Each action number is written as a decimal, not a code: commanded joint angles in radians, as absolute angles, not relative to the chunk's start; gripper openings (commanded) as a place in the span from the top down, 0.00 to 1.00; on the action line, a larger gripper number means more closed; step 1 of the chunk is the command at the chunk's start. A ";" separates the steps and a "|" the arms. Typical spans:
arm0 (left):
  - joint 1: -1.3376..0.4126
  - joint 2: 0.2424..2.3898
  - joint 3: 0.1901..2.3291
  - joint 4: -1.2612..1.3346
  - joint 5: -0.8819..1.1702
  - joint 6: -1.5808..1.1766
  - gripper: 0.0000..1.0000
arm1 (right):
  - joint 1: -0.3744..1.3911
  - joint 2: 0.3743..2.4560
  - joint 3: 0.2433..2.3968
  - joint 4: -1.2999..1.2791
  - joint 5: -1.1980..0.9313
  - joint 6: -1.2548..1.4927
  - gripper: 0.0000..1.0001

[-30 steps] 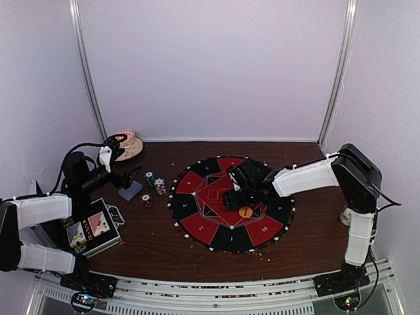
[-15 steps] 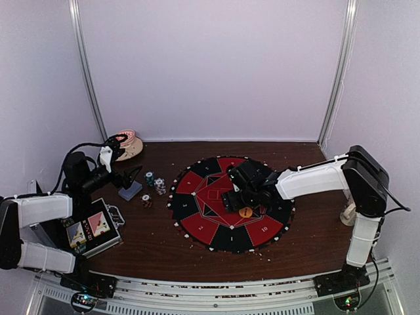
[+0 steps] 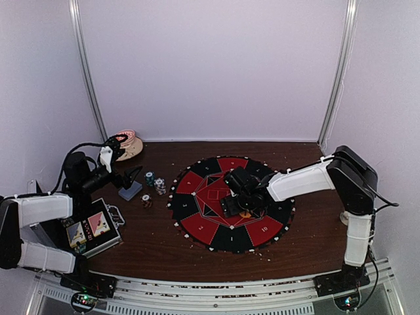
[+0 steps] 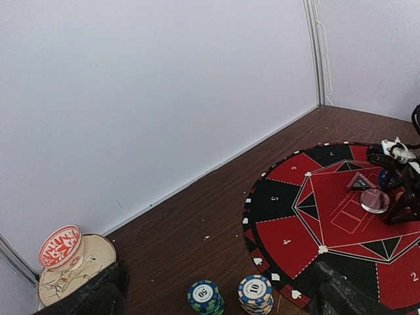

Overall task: Distribute texas hold em gaming equipment
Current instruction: Move the dealer button to position 2, then move the small blind button to position 5.

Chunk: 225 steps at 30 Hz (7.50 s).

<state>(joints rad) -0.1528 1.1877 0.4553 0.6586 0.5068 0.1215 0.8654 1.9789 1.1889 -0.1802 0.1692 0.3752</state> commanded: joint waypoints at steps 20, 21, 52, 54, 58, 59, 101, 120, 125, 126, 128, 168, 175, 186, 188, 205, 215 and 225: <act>-0.161 1.193 0.445 0.730 0.488 0.129 0.02 | 0.866 2.119 1.335 -0.233 0.150 0.329 0.40; -0.162 1.194 0.445 0.730 0.487 0.128 0.02 | 0.877 2.117 1.336 -0.233 0.149 0.320 0.41; -0.164 1.192 0.443 0.730 0.485 0.129 0.02 | 1.025 2.167 1.445 -0.214 0.025 0.222 0.42; -0.163 1.190 0.441 0.731 0.485 0.129 0.02 | 1.025 2.171 1.450 -0.217 0.033 0.225 0.42; -0.164 1.190 0.440 0.734 0.485 0.130 0.02 | 1.025 2.163 1.439 -0.228 0.046 0.230 0.40; -0.163 1.191 0.441 0.734 0.486 0.130 0.02 | 1.025 2.160 1.435 -0.228 0.049 0.229 0.38; -0.167 1.173 0.436 0.729 0.480 0.135 0.02 | 0.982 1.812 1.147 -0.303 0.178 0.238 0.08; -0.169 1.173 0.434 0.729 0.478 0.136 0.02 | 0.897 1.717 0.905 -0.167 0.065 0.353 0.09; -0.170 1.172 0.434 0.731 0.474 0.137 0.02 | 0.872 1.745 0.898 -0.142 0.044 0.366 0.09; -0.170 1.172 0.434 0.731 0.474 0.137 0.02 | 0.867 1.751 0.903 -0.141 0.042 0.367 0.09; -0.170 1.173 0.433 0.731 0.474 0.138 0.02 | 0.859 1.773 0.918 -0.142 0.041 0.370 0.09; -0.173 1.181 0.436 0.735 0.474 0.141 0.02 | 0.738 1.936 1.094 -0.215 0.220 0.420 0.31; -0.173 1.179 0.434 0.735 0.474 0.141 0.02 | 0.744 1.916 1.081 -0.202 0.224 0.420 0.43; -0.173 1.173 0.432 0.733 0.472 0.141 0.02 | 0.801 1.946 1.149 -0.221 0.251 0.375 0.50; -0.173 1.172 0.433 0.733 0.472 0.141 0.02 | 0.817 1.944 1.158 -0.217 0.245 0.366 0.50; -0.174 1.174 0.433 0.732 0.474 0.139 0.02 | 0.878 2.114 1.509 -0.252 0.181 0.324 0.48; -0.174 1.164 0.431 0.730 0.470 0.139 0.02 | 0.822 2.367 1.906 -0.359 0.168 0.322 0.47; -0.174 1.158 0.429 0.730 0.468 0.139 0.02 | 0.765 2.449 1.959 -0.352 0.128 0.315 0.47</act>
